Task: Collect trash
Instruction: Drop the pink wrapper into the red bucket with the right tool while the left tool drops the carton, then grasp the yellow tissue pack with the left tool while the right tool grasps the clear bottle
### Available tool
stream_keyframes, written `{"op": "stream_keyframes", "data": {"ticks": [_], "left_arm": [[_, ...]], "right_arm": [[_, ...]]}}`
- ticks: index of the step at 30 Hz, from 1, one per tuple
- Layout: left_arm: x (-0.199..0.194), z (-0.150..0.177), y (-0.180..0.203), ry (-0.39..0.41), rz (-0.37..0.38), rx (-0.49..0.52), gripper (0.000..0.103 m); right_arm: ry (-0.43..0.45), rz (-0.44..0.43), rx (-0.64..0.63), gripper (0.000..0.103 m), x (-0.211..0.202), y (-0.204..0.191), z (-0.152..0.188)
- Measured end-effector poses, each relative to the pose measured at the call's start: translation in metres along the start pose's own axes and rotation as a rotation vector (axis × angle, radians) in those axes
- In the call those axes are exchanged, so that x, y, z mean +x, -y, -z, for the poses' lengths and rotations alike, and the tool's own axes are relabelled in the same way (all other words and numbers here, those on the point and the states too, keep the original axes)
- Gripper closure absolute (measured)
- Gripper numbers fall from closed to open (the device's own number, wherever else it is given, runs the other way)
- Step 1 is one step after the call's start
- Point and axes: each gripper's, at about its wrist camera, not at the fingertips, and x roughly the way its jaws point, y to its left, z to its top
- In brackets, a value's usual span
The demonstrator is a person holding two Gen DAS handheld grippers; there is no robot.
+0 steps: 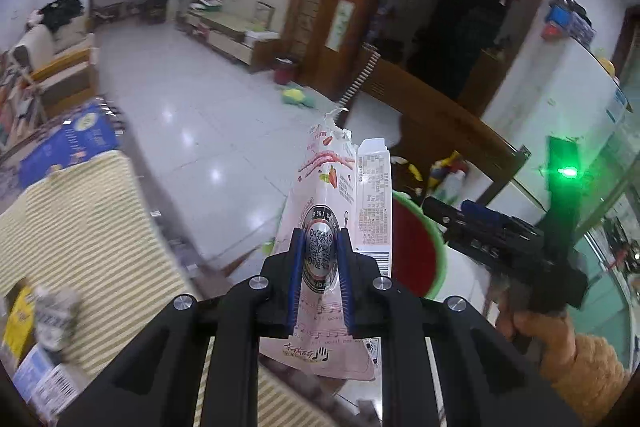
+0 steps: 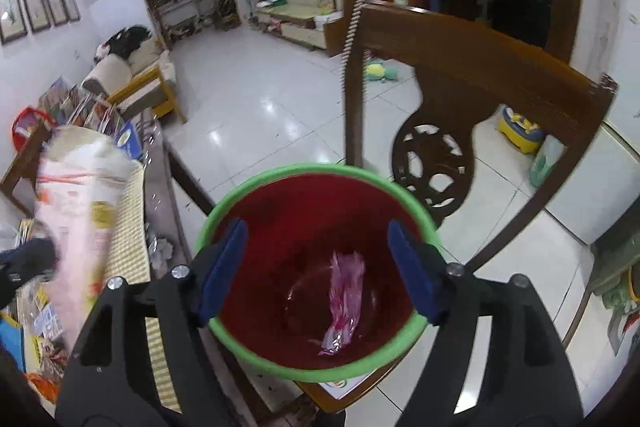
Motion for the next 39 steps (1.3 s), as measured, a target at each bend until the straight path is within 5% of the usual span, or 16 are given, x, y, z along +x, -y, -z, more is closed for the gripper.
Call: {"op": "stream_keyframes", "data": {"ticks": [5, 9, 15, 30, 39], "left_arm": [[0.046, -0.006, 0.024, -0.057, 0.041, 0.039, 0.087], [0.058, -0.009, 0.033, -0.060, 0.022, 0.045, 0.050], [0.036, -0.004, 0.017, -0.006, -0.029, -0.007, 0.043], [-0.109, 0.085, -0.112, 0.106, -0.442, -0.283, 0.034], [-0.188, 0.163, -0.208, 0.106, -0.586, -0.484, 0.033]], "right_arm": [[0.032, 0.030, 0.039, 0.027, -0.019, 0.024, 0.001], [0.031, 0.026, 0.062, 0.026, -0.024, 0.034, 0.004], [0.041, -0.029, 0.027, 0.024, -0.028, 0.014, 0.002], [-0.059, -0.338, -0.271, 0.015, -0.008, -0.154, 0.028], [-0.111, -0.419, -0.402, 0.015, -0.019, -0.257, 0.073]]}}
